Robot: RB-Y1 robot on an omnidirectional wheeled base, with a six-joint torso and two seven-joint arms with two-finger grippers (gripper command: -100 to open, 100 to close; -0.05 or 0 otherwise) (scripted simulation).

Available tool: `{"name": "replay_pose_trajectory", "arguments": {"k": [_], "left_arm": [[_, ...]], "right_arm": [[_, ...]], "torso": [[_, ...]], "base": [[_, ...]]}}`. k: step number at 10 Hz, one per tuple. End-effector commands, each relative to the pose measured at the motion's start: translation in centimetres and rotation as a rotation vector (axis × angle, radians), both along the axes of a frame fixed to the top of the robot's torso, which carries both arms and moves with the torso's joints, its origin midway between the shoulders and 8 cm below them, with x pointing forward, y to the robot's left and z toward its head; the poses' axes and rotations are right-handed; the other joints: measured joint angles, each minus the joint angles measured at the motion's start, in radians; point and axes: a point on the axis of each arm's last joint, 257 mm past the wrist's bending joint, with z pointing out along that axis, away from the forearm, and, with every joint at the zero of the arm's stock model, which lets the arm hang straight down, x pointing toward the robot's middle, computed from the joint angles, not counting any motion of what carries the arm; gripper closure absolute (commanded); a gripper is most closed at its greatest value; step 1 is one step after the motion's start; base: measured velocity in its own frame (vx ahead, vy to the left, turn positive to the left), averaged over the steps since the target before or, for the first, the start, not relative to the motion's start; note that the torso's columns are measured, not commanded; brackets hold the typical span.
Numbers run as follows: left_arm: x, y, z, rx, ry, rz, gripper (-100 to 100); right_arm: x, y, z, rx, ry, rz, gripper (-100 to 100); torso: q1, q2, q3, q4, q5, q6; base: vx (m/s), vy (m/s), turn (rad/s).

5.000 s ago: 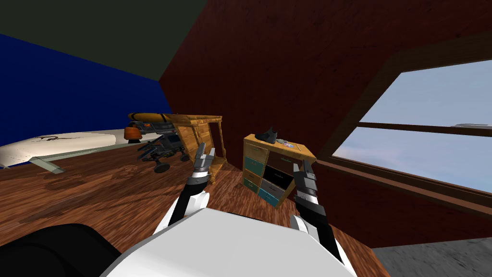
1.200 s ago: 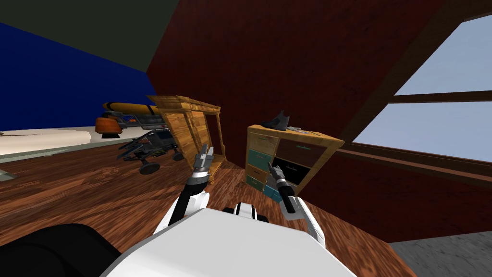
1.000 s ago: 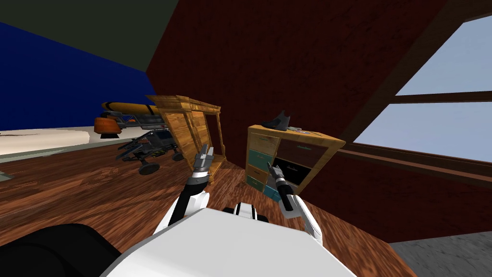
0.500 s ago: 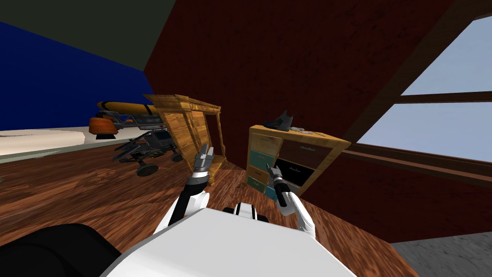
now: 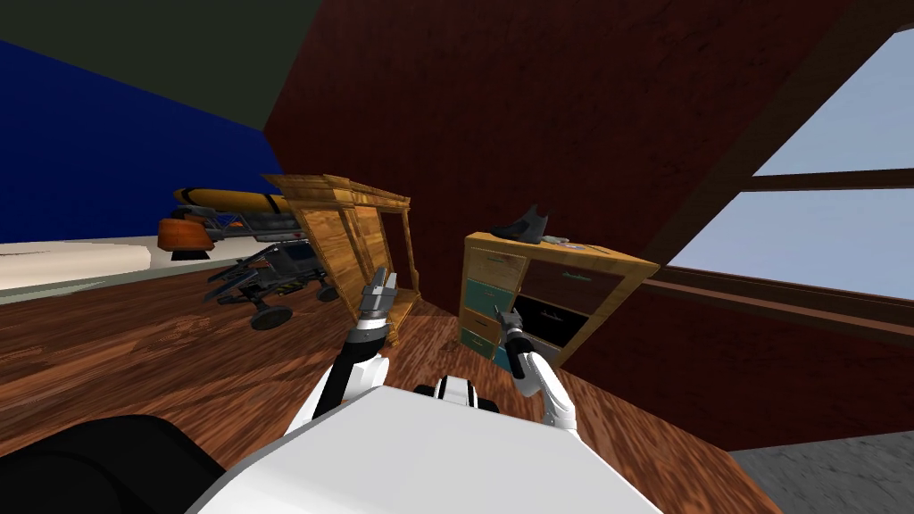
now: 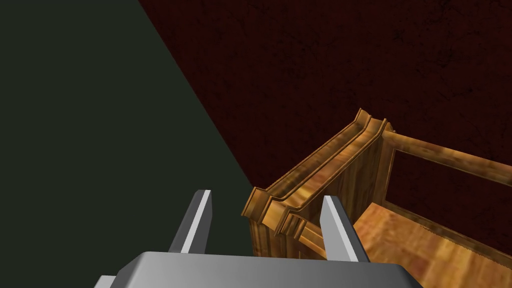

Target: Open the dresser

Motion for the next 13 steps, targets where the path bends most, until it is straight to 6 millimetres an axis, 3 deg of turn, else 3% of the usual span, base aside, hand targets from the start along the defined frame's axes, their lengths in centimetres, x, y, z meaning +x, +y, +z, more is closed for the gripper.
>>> {"name": "replay_pose_trajectory", "arguments": {"k": [1,8,13], "left_arm": [[0.0,0.0,0.0,0.0,0.0,0.0,0],[0.0,0.0,0.0,0.0,0.0,0.0,0],[0.0,0.0,0.0,0.0,0.0,0.0,0]], "right_arm": [[0.4,-0.6,-0.8,-0.103,0.017,-0.023,-100],[1.0,-2.2,-2.5,-0.353,0.049,-0.074,-100],[1.3,-3.4,-2.6,-0.559,0.041,-0.1,-100]], "torso": [[0.0,0.0,0.0,0.0,0.0,0.0],[0.0,0.0,0.0,0.0,0.0,0.0],[0.0,0.0,0.0,0.0,0.0,0.0]], "base": [[0.025,0.051,-0.008],[0.02,0.036,-0.01],[0.03,0.05,-0.01]]}}
